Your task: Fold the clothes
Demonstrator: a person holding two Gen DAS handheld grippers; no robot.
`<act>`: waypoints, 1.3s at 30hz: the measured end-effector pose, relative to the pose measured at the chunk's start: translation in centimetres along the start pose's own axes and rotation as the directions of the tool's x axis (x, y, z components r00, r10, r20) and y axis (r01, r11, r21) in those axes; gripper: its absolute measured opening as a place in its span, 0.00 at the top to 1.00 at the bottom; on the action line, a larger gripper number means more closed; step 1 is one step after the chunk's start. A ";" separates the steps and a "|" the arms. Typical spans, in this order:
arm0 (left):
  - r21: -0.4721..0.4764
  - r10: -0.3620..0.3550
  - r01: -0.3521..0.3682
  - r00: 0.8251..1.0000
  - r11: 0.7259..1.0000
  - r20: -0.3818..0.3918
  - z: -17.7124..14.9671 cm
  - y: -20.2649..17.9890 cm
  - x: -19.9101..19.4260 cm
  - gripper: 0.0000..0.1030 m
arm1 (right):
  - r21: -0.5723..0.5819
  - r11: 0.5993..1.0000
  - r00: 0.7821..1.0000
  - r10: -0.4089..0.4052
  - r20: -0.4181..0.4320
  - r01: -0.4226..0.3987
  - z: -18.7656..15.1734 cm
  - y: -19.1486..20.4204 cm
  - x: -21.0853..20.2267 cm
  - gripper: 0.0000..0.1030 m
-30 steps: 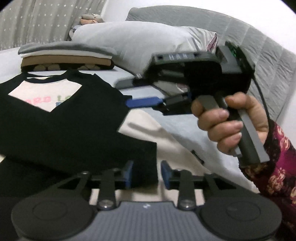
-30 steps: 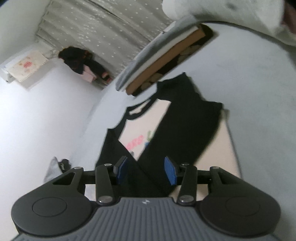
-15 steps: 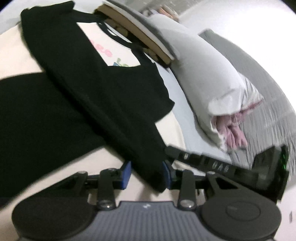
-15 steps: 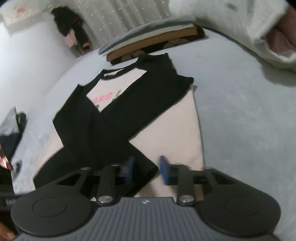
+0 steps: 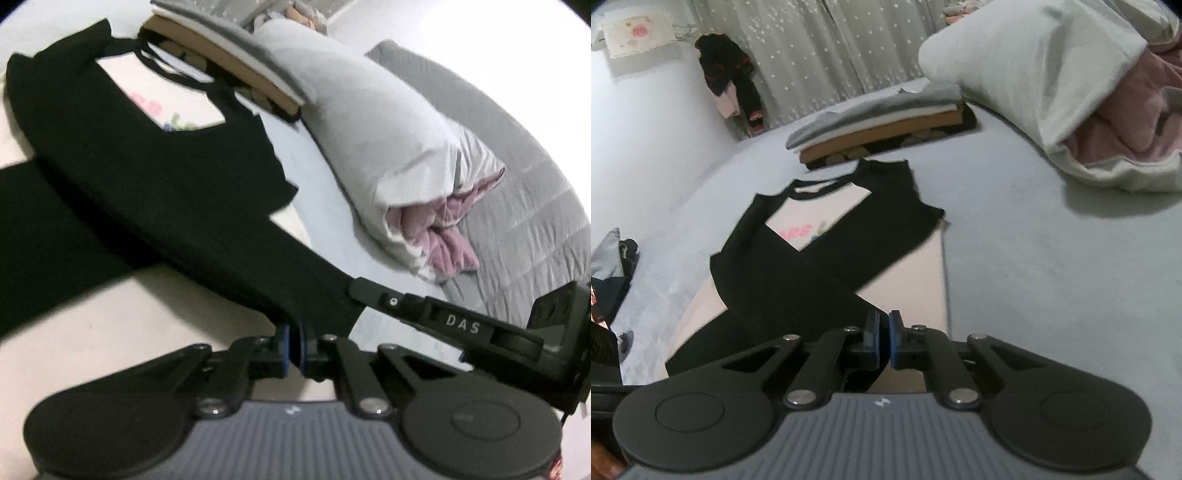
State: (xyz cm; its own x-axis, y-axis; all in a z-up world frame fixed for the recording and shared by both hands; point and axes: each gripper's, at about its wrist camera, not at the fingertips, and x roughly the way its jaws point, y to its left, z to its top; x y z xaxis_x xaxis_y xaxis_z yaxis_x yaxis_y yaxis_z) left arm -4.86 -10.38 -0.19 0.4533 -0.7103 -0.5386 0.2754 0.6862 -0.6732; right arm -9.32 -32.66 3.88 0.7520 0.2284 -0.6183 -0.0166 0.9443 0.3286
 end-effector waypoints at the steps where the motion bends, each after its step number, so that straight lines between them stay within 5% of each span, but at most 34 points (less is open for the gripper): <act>1: 0.000 0.005 -0.005 1.000 1.000 -0.014 -0.2 0.1 0.3 0.95 | 0.005 1.000 1.000 -0.011 -0.012 0.011 -0.3 -0.3 0.1 0.94; 7: 0.034 0.022 -0.020 0.997 0.999 -0.080 -1.2 1.0 0.9 0.91 | 0.015 0.998 0.994 -0.054 -0.095 0.056 -2.4 -1.2 1.4 0.94; 11: 0.069 0.009 -0.004 0.997 0.998 -0.077 0.1 1.7 -1.2 0.75 | -0.009 0.998 0.991 -0.069 -0.117 0.068 -2.7 -1.0 2.0 0.89; 13: 0.093 0.030 -0.025 0.998 0.995 -0.050 1.4 2.4 -2.8 0.64 | -0.028 0.997 0.992 -0.073 -0.105 0.071 -2.1 -0.6 2.0 0.87; 20: 0.089 0.170 -0.181 0.978 0.979 0.122 8.2 7.9 -7.4 0.53 | -0.088 0.996 0.996 -0.006 -0.084 -0.001 1.4 2.1 4.6 0.76; 27: -0.102 0.211 -0.194 0.954 0.976 0.210 13.1 15.2 -8.7 0.52 | -0.140 0.984 0.989 0.094 -0.111 -0.109 5.0 6.6 10.8 0.76; 39: -0.256 0.195 -0.124 0.941 0.959 0.277 15.3 20.0 -7.3 0.60 | -0.209 0.961 0.973 0.147 -0.178 -0.183 7.7 11.3 20.0 0.75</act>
State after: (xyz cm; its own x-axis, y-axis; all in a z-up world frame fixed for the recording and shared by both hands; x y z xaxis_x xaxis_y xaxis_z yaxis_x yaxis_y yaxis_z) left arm 10.33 10.98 -1.95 0.7154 -0.4906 -0.4976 -0.0087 0.7058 -0.7084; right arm 10.64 -19.23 0.73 0.6120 0.4028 -0.6806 -0.2913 0.9149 0.2795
